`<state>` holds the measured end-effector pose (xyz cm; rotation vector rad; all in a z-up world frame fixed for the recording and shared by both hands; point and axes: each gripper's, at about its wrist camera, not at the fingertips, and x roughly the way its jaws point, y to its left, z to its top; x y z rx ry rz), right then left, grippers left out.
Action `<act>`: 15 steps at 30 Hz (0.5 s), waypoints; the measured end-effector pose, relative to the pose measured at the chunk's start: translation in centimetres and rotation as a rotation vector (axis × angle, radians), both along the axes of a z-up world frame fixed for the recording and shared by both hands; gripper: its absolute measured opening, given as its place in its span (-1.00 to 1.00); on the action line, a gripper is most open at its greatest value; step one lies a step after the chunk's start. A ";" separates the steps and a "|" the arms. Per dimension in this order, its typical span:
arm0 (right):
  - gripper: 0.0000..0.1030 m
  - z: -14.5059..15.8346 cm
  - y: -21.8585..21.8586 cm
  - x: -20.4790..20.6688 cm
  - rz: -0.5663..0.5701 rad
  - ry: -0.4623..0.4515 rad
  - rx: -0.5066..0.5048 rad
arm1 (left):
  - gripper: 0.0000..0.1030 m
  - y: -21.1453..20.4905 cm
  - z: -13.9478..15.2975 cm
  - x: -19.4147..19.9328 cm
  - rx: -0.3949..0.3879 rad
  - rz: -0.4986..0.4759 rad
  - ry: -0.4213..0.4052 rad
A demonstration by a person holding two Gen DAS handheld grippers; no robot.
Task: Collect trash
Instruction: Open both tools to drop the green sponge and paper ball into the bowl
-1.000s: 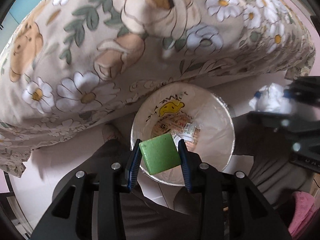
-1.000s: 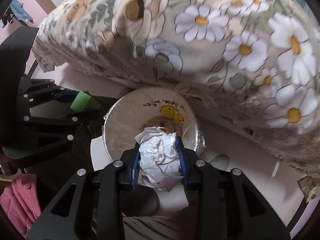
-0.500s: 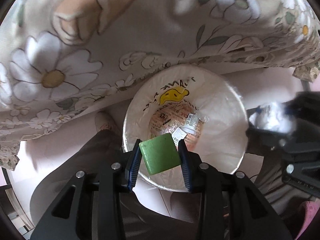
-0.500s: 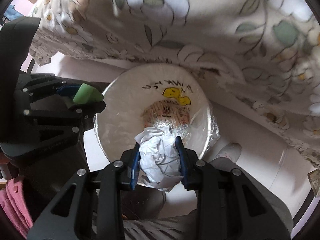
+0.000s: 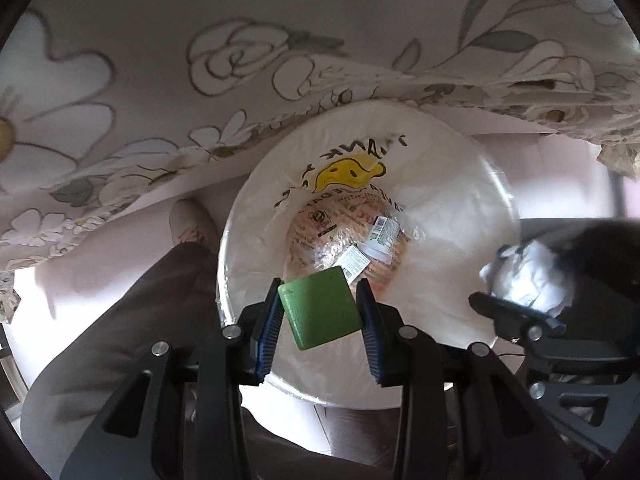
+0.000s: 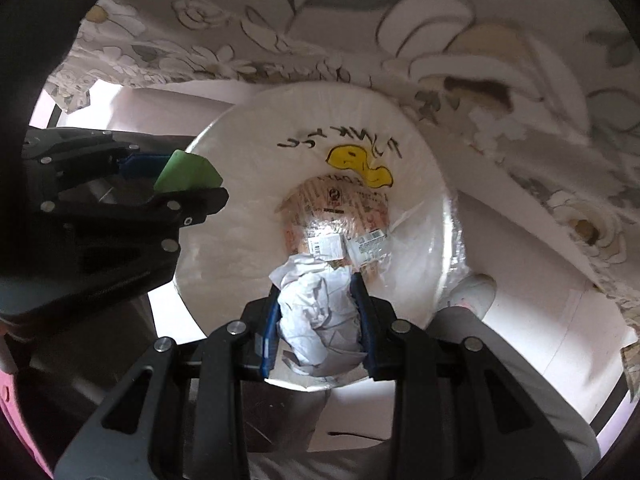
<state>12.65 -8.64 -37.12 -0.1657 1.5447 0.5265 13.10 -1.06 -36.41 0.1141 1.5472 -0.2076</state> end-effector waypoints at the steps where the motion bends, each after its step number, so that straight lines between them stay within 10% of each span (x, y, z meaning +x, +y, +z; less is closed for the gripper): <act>1: -0.34 -0.4 0.0 0.1 -0.008 0.015 0.006 | -0.25 0.0 -0.2 0.2 -0.009 0.005 0.008; 15: -0.29 -4.1 0.6 0.7 -0.012 0.077 -0.006 | -0.24 -0.4 -3.2 1.3 -0.051 0.024 0.074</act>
